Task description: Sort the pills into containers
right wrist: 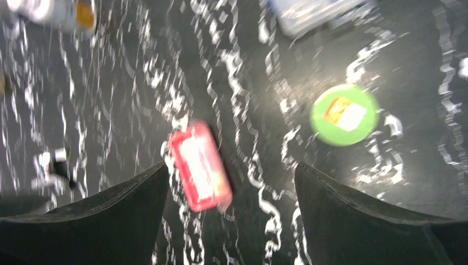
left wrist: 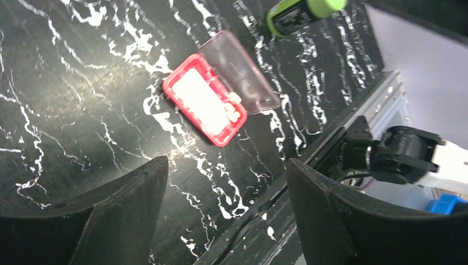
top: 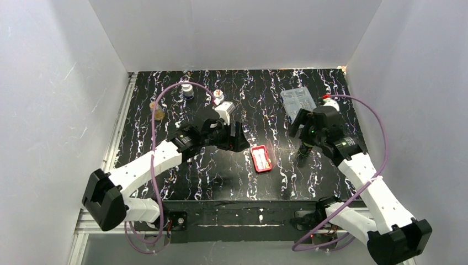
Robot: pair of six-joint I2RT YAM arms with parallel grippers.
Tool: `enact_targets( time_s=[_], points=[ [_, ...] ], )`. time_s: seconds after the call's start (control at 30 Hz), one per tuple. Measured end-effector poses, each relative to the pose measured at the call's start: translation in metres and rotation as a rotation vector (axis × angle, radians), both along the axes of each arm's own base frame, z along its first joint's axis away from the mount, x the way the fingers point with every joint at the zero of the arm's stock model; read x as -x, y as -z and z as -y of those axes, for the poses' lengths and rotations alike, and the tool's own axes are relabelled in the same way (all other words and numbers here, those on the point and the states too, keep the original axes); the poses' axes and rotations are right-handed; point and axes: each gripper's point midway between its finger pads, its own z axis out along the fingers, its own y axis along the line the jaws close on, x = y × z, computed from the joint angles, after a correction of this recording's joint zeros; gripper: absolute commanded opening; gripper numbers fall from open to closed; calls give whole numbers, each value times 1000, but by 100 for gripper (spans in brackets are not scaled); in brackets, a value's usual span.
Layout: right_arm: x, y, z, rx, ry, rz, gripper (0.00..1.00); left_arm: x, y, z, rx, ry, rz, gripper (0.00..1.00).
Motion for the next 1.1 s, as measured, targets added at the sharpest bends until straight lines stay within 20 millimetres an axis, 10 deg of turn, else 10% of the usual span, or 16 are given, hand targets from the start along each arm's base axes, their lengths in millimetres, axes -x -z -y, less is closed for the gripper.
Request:
enact_targets(
  time_s=[0.27,1.1],
  points=[
    [30,28,-56,-39,-217,-152,80,-2,60,-2,-68,-88,-162,57],
    [26,95,-79,-38,-270,-331,81,-9,164,21,-129,-162,-415,14]
  ],
)
